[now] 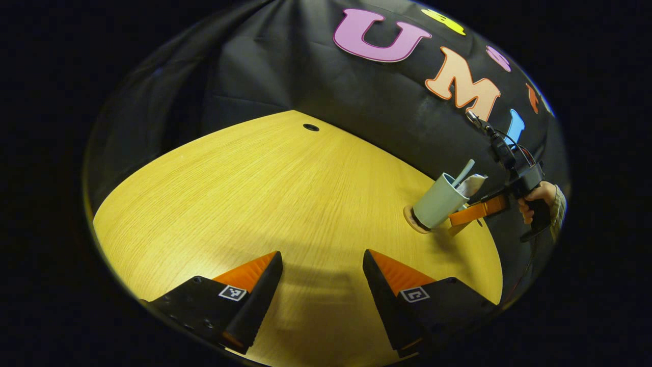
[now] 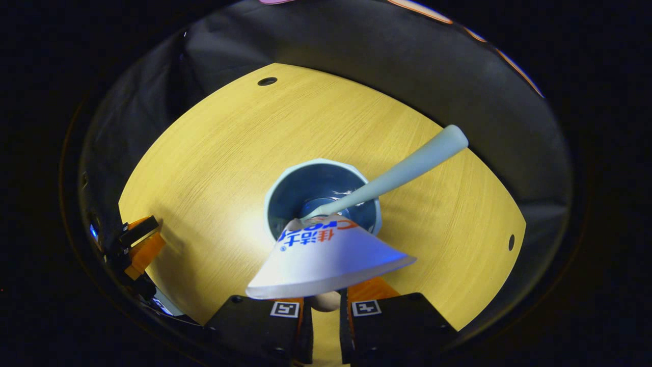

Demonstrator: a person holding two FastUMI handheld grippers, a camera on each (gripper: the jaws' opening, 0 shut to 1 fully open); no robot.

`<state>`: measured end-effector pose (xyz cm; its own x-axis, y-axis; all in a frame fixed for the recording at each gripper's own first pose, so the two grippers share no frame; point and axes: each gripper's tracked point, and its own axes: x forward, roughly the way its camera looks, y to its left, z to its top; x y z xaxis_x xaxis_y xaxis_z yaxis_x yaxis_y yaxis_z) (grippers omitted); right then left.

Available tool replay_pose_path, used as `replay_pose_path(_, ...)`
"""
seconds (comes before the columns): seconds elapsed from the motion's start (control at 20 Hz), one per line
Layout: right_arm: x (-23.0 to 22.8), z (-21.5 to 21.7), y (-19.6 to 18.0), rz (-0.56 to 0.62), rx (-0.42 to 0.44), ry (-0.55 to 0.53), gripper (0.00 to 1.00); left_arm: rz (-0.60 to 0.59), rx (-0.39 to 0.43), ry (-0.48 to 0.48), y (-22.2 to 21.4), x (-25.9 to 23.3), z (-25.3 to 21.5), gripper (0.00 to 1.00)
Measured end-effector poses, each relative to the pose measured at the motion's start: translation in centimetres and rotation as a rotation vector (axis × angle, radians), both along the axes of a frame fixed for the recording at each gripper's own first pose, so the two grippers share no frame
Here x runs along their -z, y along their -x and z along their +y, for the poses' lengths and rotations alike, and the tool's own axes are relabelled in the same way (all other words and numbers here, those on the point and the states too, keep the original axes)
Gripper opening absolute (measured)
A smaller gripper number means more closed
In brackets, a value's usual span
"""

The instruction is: Put the toothbrush and toothpaste on the desktop into the cup, then pick up the cup and place it on the coaster on the desktop.

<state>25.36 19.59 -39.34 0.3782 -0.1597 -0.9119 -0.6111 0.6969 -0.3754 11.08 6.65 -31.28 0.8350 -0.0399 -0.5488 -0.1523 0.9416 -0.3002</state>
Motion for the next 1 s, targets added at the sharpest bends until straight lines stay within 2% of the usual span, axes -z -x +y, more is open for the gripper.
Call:
replay_pose_path(0.35,0.8,0.2,0.0,0.005,-0.007,0.026,0.22,-0.003,-0.029,-0.025,0.7,-0.6,1.3,0.93)
replay_pose_path(0.5,0.8,0.2,0.7,0.011,-0.012,0.024,0.27,-0.010,-0.017,-0.029,0.7,-1.0,1.1,0.93)
replay_pose_path(0.6,0.0,0.6,1.2,0.014,-0.012,-0.009,0.33,-0.012,0.006,-0.037,0.1,-0.9,0.6,0.93)
replay_pose_path(0.7,-0.6,1.4,1.9,0.016,0.006,-0.074,0.43,-0.012,0.032,-0.038,0.0,-1.4,-0.4,0.93)
replay_pose_path(0.75,-1.1,1.4,2.2,0.012,0.016,-0.100,0.66,-0.012,0.045,-0.039,0.0,-1.7,-0.8,0.93)
replay_pose_path(0.8,-1.7,1.1,2.6,0.004,0.029,-0.116,0.76,-0.014,0.061,-0.039,-0.1,-2.0,-1.2,0.93)
replay_pose_path(0.85,-2.3,1.1,3.2,0.002,0.039,-0.141,0.95,-0.018,0.078,-0.039,-0.3,-2.3,-1.8,0.93)
replay_pose_path(0.9,-2.9,0.7,3.8,-0.012,0.050,-0.157,0.99,-0.025,0.096,-0.041,-0.5,-2.8,-2.5,0.93)
replay_pose_path(1.0,-4.1,-0.5,4.7,-0.050,0.075,-0.190,1.00,-0.031,0.135,-0.049,-0.9,-3.6,-4.0,0.93)
